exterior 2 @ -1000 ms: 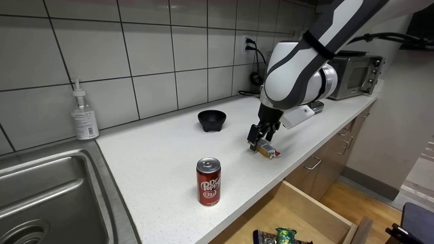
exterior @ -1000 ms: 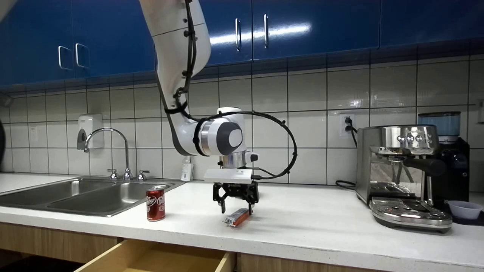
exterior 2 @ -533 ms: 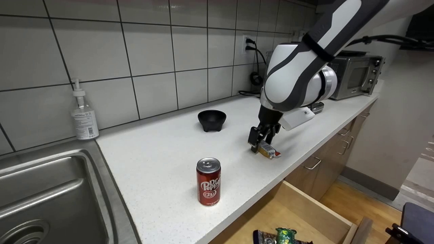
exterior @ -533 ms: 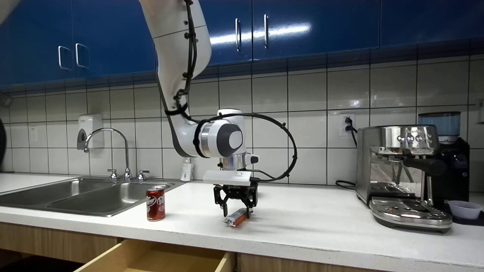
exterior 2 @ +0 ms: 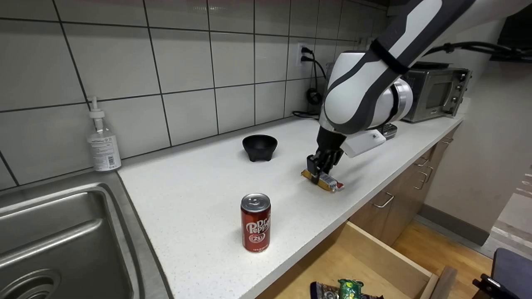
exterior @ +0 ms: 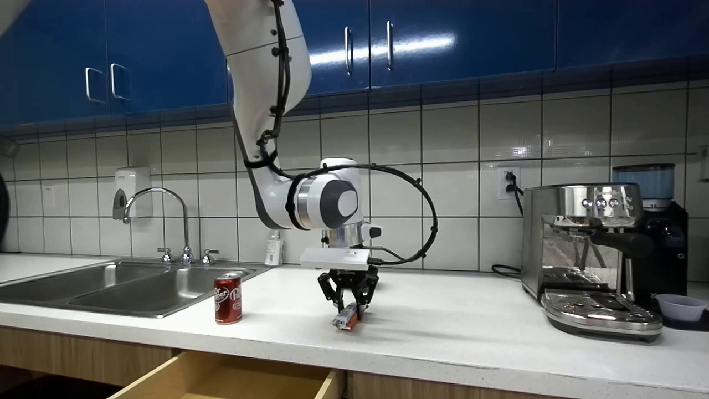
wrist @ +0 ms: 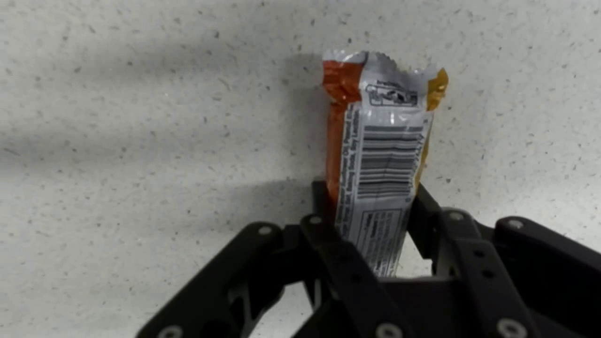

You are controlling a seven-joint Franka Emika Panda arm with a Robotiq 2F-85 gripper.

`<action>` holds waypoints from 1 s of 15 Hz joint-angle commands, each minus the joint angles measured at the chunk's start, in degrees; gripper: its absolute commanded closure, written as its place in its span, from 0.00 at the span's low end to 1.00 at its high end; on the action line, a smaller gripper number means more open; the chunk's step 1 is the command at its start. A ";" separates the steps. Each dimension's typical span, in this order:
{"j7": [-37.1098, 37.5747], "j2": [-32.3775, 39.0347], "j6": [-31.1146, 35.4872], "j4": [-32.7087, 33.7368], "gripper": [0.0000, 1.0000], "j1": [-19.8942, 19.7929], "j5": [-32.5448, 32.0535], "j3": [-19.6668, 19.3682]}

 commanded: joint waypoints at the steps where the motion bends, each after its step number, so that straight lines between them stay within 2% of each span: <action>1: 1.93 -0.51 0.18 0.58 0.83 0.47 -0.75 -0.87; 8: 3.13 -2.87 1.29 -1.67 0.83 2.66 -2.86 -1.79; 15: 8.31 -8.67 3.41 -9.30 0.83 7.53 -6.78 -3.41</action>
